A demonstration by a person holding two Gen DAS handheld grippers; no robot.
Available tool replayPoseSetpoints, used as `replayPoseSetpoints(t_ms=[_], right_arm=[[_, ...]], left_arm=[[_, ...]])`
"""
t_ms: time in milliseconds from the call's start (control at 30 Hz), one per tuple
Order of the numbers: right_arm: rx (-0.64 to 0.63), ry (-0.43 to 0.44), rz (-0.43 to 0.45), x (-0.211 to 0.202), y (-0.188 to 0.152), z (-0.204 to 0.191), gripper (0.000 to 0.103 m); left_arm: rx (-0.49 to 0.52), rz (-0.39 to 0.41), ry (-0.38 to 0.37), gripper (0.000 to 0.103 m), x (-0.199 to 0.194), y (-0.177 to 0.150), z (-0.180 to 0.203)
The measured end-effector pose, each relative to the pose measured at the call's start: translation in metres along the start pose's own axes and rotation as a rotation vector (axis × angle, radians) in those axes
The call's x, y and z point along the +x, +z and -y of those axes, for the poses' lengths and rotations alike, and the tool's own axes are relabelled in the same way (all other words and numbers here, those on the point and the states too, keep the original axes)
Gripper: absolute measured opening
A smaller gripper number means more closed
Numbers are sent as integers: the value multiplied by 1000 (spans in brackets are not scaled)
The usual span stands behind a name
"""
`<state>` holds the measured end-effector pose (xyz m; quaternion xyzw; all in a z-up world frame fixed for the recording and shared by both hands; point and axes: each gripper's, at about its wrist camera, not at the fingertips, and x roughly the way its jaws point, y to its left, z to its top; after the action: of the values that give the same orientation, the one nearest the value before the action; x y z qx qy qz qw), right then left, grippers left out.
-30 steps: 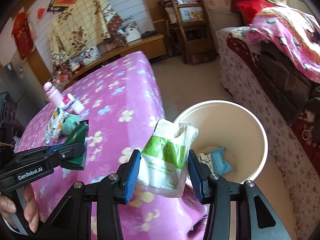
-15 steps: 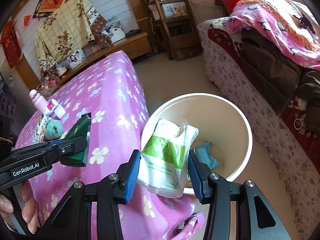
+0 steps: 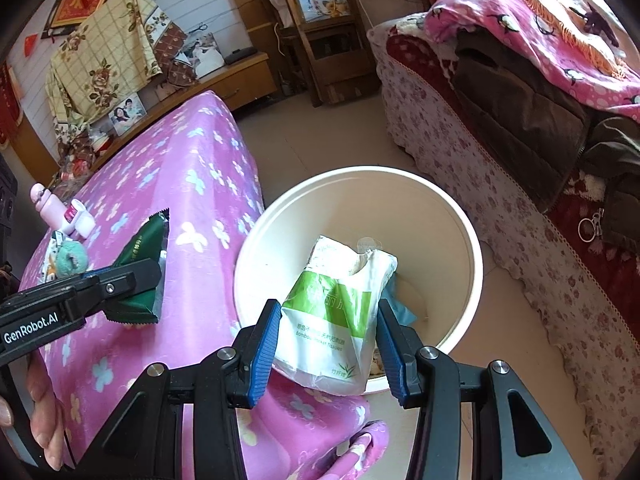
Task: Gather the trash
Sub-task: 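Carry the green wrapper and tissue pack over the white bucket, then open the left tool to drop the green wrapper while the right tool drops the tissue pack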
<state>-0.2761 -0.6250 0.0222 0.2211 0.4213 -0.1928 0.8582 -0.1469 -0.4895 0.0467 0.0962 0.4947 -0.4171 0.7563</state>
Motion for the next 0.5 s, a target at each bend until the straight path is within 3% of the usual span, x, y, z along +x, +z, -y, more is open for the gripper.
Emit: replayPoseSetpoints(t_ms=[300,367,433,500], right_arm=[[5,-25,1,9,3,5,46],[-1,-41,17,9,5,4,58],[-15,-86,50,7,8,4,62],[-17,-111,59,5,10,5,62]], left_arm=[[-3,5,-31,16,13,8,4],[-11,17,-60,17,13,9,2],[-20,13,-92,22,15,12,2],[-43,16,-112,43,14,12,0]])
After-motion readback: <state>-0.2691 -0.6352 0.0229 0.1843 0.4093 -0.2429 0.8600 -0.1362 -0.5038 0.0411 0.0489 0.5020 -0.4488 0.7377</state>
